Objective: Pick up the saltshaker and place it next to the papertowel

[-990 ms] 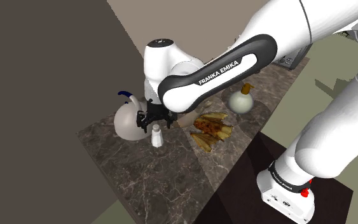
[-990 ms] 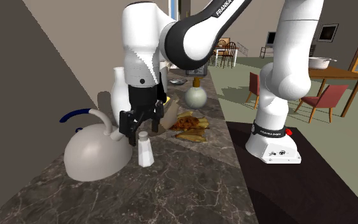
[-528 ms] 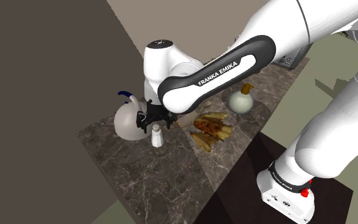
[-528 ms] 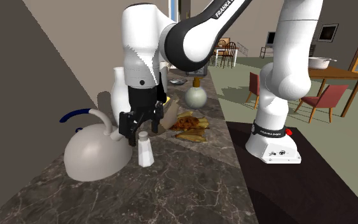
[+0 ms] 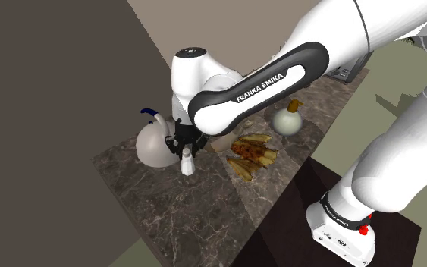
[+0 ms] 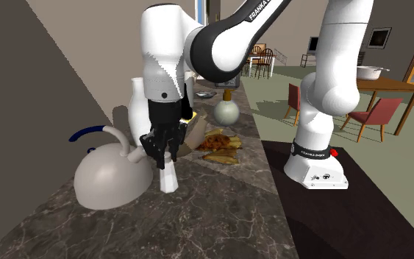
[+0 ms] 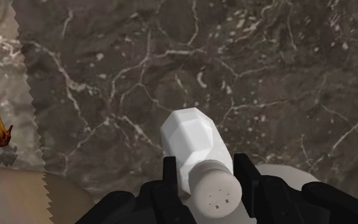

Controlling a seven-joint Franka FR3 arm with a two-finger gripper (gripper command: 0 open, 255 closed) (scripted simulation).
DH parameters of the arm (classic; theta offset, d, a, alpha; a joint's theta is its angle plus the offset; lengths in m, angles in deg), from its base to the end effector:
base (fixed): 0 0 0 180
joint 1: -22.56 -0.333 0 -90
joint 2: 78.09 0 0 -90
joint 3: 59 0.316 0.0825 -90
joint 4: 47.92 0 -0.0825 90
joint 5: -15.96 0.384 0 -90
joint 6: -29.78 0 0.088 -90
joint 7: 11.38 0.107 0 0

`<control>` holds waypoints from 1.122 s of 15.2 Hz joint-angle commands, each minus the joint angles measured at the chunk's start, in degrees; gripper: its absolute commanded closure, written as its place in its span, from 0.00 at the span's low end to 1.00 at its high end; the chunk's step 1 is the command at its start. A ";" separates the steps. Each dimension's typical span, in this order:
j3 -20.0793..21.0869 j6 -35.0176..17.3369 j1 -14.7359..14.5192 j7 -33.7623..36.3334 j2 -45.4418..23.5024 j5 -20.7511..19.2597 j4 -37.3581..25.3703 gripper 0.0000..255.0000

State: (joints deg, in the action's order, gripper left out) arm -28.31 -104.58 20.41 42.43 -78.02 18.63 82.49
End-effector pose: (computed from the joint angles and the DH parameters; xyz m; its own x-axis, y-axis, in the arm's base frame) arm 0.4395 0.2845 0.3628 0.9218 -0.3874 0.0128 -0.3854 -0.9196 -0.0766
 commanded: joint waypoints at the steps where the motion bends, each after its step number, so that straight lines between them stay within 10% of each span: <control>1: 0.01 0.01 -0.01 0.00 -0.01 0.01 0.01 1.00; 17: -0.75 11.72 0.14 -2.24 6.23 3.37 -6.15 1.00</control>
State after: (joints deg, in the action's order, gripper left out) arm -29.02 -93.69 20.58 40.26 -72.22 21.80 76.75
